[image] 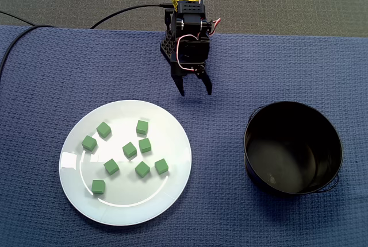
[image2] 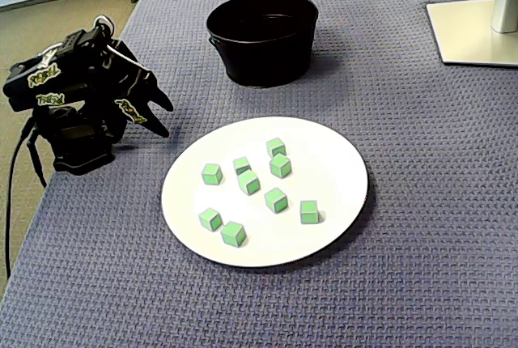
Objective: Pick up the items on the white plate and put them in the black container.
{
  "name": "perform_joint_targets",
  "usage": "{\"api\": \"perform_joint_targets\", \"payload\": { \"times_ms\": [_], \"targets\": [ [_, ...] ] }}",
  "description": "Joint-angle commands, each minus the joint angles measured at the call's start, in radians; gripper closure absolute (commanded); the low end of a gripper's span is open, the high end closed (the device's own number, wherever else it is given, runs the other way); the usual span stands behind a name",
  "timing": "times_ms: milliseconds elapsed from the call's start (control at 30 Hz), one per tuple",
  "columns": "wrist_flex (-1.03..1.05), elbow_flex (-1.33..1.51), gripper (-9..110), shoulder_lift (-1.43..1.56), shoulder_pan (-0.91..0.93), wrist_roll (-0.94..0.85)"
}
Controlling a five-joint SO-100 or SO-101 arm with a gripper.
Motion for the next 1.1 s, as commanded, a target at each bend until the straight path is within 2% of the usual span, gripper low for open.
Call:
{"api": "perform_joint_targets", "payload": {
  "times_ms": [0,400,500,633,900,1067],
  "targets": [
    [0.141,0.017,87,-0.005,0.077,0.075],
    [0.140,0.017,87,-0.005,0.077,0.084],
    [0.140,0.011,86,-0.005,0.075,0.063],
    [0.161,-0.101,78,-0.028,0.109,0.055],
    [0.160,-0.509,77,-0.471,0.279,-0.129],
    [-0.012,-0.703,79,-0.773,0.405,-0.291]
  ]
}}
